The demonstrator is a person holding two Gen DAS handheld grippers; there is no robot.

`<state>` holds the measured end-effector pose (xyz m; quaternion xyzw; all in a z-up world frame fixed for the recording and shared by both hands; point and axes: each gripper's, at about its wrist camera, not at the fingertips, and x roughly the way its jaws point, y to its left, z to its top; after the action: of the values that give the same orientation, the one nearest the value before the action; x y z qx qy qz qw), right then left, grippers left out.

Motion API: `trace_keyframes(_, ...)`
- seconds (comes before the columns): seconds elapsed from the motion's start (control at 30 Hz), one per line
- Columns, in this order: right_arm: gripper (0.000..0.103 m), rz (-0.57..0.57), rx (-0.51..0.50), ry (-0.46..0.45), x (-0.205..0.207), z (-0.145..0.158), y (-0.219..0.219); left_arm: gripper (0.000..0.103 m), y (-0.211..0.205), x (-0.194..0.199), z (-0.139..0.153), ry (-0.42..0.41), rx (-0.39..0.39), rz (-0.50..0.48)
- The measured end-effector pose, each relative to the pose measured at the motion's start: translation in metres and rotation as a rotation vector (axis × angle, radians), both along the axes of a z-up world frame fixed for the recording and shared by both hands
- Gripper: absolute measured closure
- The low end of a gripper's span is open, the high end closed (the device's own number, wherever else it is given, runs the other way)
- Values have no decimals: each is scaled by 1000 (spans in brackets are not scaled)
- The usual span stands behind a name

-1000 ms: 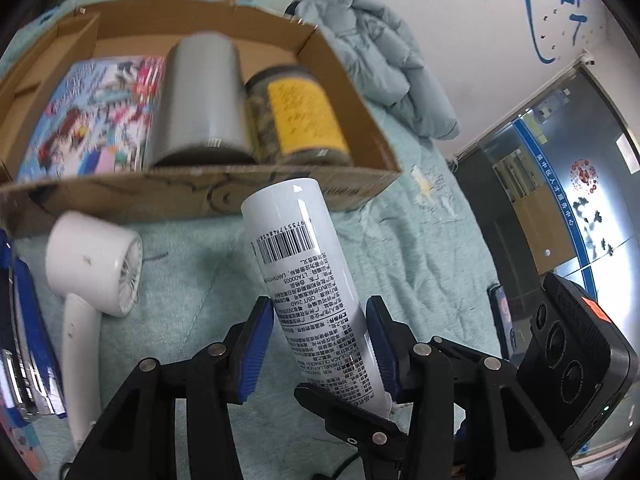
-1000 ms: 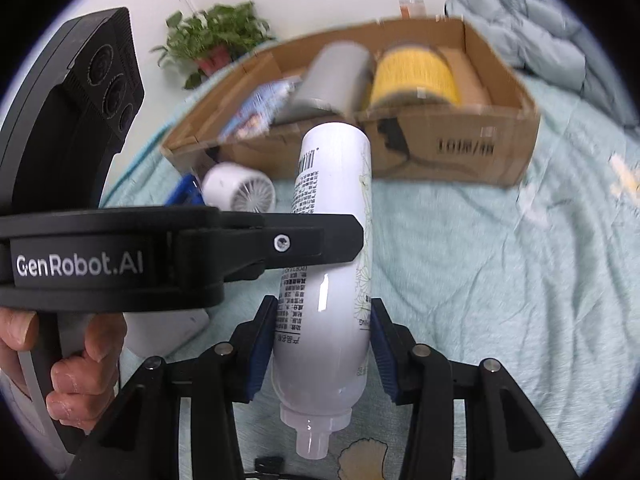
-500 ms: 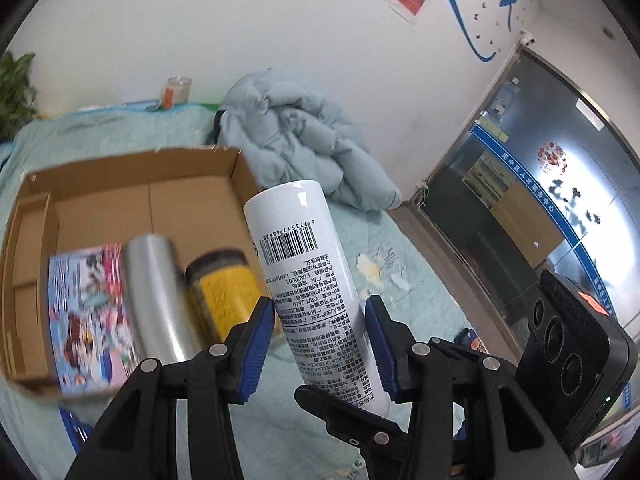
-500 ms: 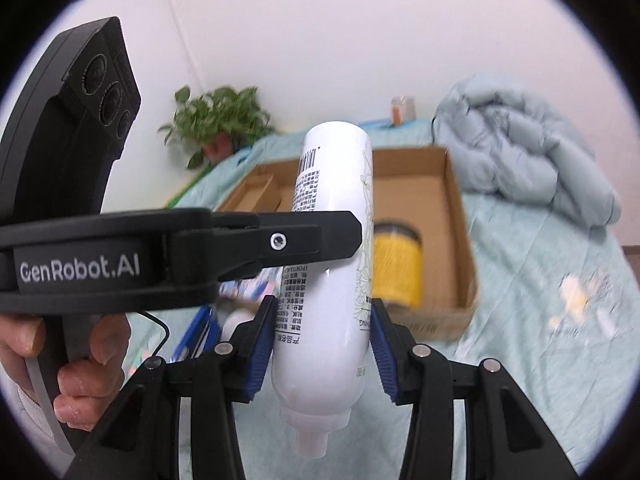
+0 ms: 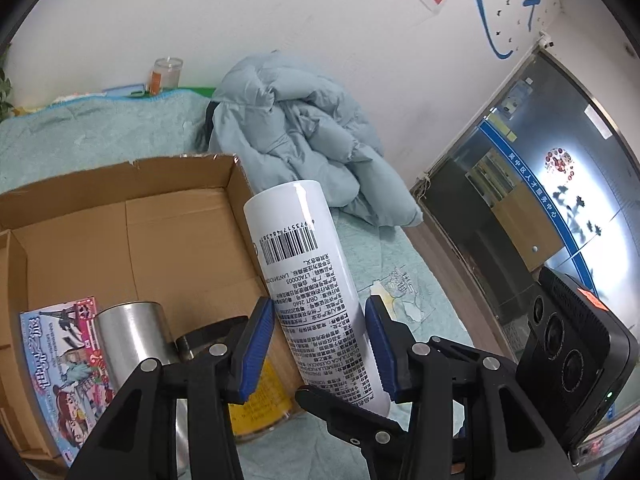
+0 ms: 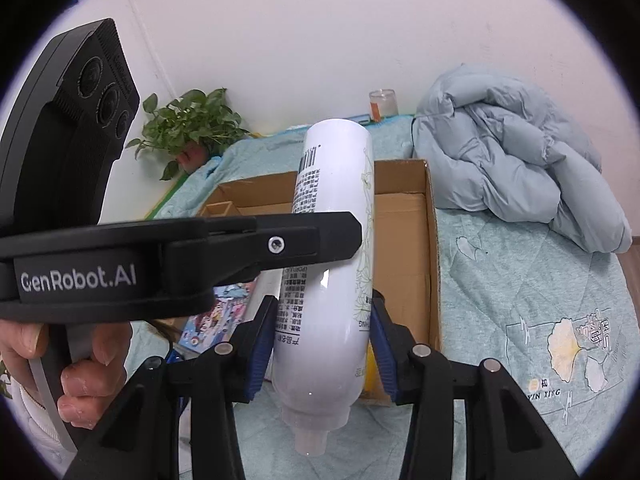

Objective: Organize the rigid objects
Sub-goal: 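Carry the spray bottle over the box and lower it beside the jar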

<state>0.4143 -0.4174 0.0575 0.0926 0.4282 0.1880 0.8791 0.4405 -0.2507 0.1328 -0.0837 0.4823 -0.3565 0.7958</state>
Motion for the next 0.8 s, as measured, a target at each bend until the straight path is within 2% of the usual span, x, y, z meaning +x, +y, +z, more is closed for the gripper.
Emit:
trace_keyframes(0.17, 59, 2, -47, 21, 13, -24, -1, 59, -7, 30, -44, 80, -5, -11)
trace_keyframes(0.47, 59, -13, -73, 76, 21, -76, -12, 59, -29, 57, -119, 211, 20, -23)
trace_keyframes(0.57, 59, -34, -40, 87, 18, -82, -18, 59, -31, 60, -129, 242, 5, -32)
trace_keyframes(0.8, 59, -80, -71, 135, 20, -87, -21, 61, -42, 58, -126, 236, 66, -36)
